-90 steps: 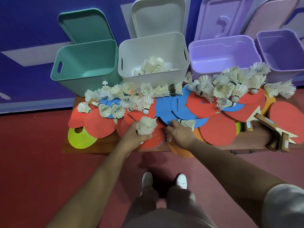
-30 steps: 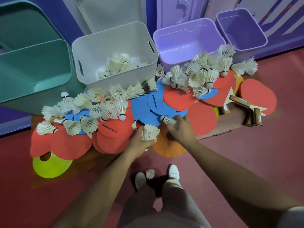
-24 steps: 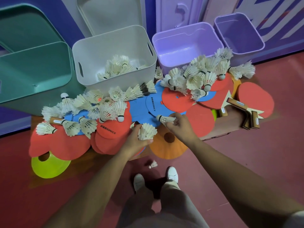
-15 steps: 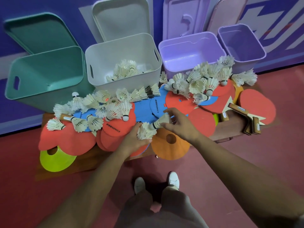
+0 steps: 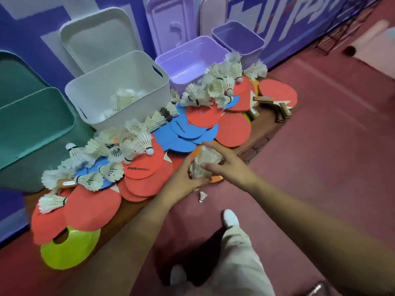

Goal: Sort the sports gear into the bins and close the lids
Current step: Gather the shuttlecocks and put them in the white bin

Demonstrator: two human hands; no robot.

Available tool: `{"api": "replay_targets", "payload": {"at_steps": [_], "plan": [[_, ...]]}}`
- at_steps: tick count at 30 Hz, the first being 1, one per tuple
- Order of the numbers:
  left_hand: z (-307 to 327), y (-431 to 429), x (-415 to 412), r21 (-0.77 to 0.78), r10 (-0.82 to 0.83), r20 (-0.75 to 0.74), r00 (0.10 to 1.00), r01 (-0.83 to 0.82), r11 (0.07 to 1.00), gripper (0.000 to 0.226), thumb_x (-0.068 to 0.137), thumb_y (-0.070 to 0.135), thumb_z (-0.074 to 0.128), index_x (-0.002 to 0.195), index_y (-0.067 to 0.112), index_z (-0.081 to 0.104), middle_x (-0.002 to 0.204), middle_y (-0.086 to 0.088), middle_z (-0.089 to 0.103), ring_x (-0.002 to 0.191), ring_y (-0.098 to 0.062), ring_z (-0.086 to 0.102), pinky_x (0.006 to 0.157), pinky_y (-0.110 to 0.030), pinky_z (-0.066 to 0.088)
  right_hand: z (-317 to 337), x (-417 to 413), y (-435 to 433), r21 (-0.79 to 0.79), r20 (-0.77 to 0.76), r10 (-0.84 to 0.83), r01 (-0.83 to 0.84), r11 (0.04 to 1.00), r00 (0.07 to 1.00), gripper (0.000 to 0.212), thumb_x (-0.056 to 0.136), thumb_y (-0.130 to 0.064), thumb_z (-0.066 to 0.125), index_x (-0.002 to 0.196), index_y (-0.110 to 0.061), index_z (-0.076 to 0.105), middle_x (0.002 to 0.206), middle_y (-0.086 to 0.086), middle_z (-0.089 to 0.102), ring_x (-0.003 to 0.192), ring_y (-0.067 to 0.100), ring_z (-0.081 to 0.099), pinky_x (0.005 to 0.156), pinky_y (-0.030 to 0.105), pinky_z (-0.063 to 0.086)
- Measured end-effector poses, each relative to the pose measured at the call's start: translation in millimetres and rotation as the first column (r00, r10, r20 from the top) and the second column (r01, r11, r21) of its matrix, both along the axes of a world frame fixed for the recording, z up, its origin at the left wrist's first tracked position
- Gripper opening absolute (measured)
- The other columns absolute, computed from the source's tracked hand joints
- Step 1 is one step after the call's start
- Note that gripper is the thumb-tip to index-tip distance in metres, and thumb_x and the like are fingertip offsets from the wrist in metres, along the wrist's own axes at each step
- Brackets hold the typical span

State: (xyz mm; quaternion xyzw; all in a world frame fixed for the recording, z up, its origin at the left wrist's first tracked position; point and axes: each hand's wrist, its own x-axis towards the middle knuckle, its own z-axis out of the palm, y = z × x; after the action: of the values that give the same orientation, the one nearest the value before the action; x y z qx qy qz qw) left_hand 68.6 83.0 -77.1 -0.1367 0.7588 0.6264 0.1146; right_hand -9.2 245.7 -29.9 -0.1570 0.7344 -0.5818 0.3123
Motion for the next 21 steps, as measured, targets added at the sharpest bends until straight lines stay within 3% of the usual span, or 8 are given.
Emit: {"api": "replay_targets", "payload": {"at_steps": [1, 3, 5, 9, 11, 15, 17, 21], "plan": [[-3.6, 4.0, 6.2, 0.012, -0.035, -0.001, 0.999, 0.035, 0.999, 0.058, 0.071, 0.034, 0.082, 0.121, 0.040, 0.053, 0.111, 0.011, 0.066, 0.100, -0.006, 0.065, 0.075, -0.024, 0.051, -3.9, 15.5, 7.3, -0.028, 0.035, -0.072, 0.073, 0.997, 0.997, 0.057, 0.086, -0.016, 0.074, 0.137, -0.029, 0.051, 0.125, -0.014, 0.058, 0.099, -0.009, 0.061, 0.085, 0.016, 0.050], [-9.4, 15.5, 16.9, 0.008, -0.059, 0.008, 0.998, 0.059, 0.998, 0.062, 0.066, 0.042, 0.083, 0.122, 0.040, 0.055, 0.116, 0.005, 0.064, 0.104, -0.012, 0.064, 0.078, -0.032, 0.055, -14.3, 41.2, 22.5, -0.046, 0.091, -0.195, 0.200, 0.979, 0.977, 0.054, 0.083, -0.020, 0.076, 0.130, -0.036, 0.054, 0.118, -0.006, 0.062, 0.106, 0.013, 0.066, 0.090, 0.039, 0.056], [-18.8, 33.0, 30.1, 0.048, -0.069, 0.036, 0.997, 0.067, 0.997, 0.064, 0.062, 0.041, 0.085, 0.118, 0.034, 0.054, 0.113, 0.001, 0.065, 0.101, -0.016, 0.067, 0.076, -0.036, 0.058, -22.1, 64.9, 40.5, -0.068, 0.168, -0.310, 0.325, 0.943, 0.936, 0.046, 0.085, -0.020, 0.075, 0.124, -0.032, 0.055, 0.110, 0.001, 0.061, 0.097, 0.022, 0.068, 0.084, 0.049, 0.058], [-49.1, 70.7, 47.4, 0.027, -0.099, 0.093, 0.991, 0.097, 0.995, 0.063, 0.053, 0.047, 0.088, 0.094, 0.020, 0.048, 0.092, -0.007, 0.065, 0.082, -0.019, 0.066, 0.074, -0.040, 0.055, -50.9, 99.6, 78.2, -0.046, 0.373, -0.438, 0.488, 0.872, 0.818, 0.050, 0.085, -0.018, 0.074, 0.129, -0.026, 0.052, 0.114, 0.002, 0.059, 0.086, 0.021, 0.071, 0.081, 0.047, 0.059], [-70.1, 90.2, 48.9, 0.057, -0.146, 0.135, 0.980, 0.139, 0.989, 0.056, 0.063, 0.031, 0.089, 0.096, 0.011, 0.050, 0.085, -0.005, 0.061, 0.075, -0.013, 0.061, 0.071, -0.033, 0.051, -80.4, 108.4, 97.9, -0.023, 0.419, -0.455, 0.511, 0.860, 0.786, 0.057, 0.083, -0.011, 0.076, 0.131, -0.026, 0.049, 0.119, 0.010, 0.061, 0.090, 0.025, 0.071, 0.082, 0.050, 0.058], [-128.9, 123.3, 41.0, 0.110, -0.157, 0.245, 0.957, 0.134, 0.985, 0.036, 0.077, 0.014, 0.079, 0.102, 0.010, 0.054, 0.094, -0.008, 0.066, 0.086, -0.017, 0.064, 0.079, -0.030, 0.052, -155.7, 105.8, 130.3, 0.023, 0.481, -0.493, 0.552, 0.834, 0.725, 0.063, 0.079, -0.010, 0.079, 0.130, -0.031, 0.048, 0.121, 0.015, 0.062, 0.093, 0.030, 0.069, 0.089, 0.061, 0.052], [-167.2, 136.7, 33.2, 0.116, -0.141, 0.274, 0.951, 0.113, 0.987, 0.033, 0.081, 0.013, 0.076, 0.106, 0.006, 0.056, 0.097, -0.011, 0.068, 0.089, -0.018, 0.067, 0.078, -0.026, 0.053, -198.4, 99.5, 144.5, 0.044, 0.501, -0.500, 0.556, 0.830, 0.707, 0.066, 0.078, -0.010, 0.081, 0.129, -0.034, 0.048, 0.121, 0.013, 0.064, 0.095, 0.030, 0.068, 0.091, 0.060, 0.051], [-264.8, 171.1, 9.0, 0.214, -0.155, 0.317, 0.936, 0.089, 0.973, 0.032, 0.089, 0.007, 0.064, 0.120, -0.001, 0.057, 0.100, -0.006, 0.070, 0.086, -0.003, 0.069, 0.076, -0.013, 0.051, -302.5, 76.1, 179.9, 0.058, 0.519, -0.531, 0.592, 0.804, 0.670, 0.065, 0.080, -0.003, 0.077, 0.130, -0.033, 0.047, 0.117, 0.009, 0.062, 0.094, 0.020, 0.067, 0.086, 0.054, 0.056]]}}
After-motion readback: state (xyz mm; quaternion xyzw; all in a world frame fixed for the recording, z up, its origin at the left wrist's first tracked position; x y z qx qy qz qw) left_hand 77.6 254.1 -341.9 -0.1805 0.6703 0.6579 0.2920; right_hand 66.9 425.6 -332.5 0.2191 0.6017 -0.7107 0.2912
